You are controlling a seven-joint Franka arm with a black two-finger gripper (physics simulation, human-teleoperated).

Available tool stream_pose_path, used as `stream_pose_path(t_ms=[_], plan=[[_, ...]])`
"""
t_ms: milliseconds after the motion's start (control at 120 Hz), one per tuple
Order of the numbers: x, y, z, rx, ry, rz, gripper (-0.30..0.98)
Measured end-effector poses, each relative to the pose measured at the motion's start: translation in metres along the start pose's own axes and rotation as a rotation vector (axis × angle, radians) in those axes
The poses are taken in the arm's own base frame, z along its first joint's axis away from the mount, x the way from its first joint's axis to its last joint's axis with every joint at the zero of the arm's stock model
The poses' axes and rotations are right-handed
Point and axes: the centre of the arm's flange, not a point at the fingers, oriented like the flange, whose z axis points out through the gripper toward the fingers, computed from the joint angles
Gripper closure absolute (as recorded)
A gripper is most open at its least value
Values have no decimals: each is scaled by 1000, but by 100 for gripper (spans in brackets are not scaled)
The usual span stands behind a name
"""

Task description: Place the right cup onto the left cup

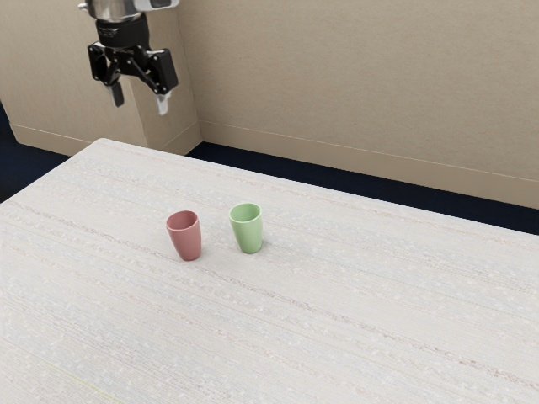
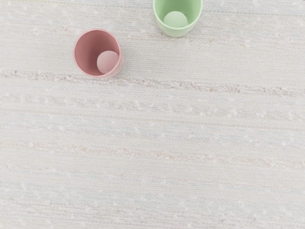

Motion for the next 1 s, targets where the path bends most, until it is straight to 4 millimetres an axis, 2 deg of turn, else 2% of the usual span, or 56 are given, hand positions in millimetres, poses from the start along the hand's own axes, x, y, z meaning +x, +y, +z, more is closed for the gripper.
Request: stream_pose_path(t_ms=[108, 158, 283, 450, 542, 683, 817, 1000], plan=[[1, -5, 0, -1, 2, -11, 0], [3, -3, 7, -1, -4, -7, 0], [15, 20, 51, 3, -39, 33, 0], [38, 51, 96, 13, -31, 80, 0], [62, 56, 129, 17, -40, 81, 0], [87, 65, 163, 14, -37, 87, 0], [91, 90, 182, -1, -19, 120, 0], [90, 95, 220, -14, -22, 114, 0]])
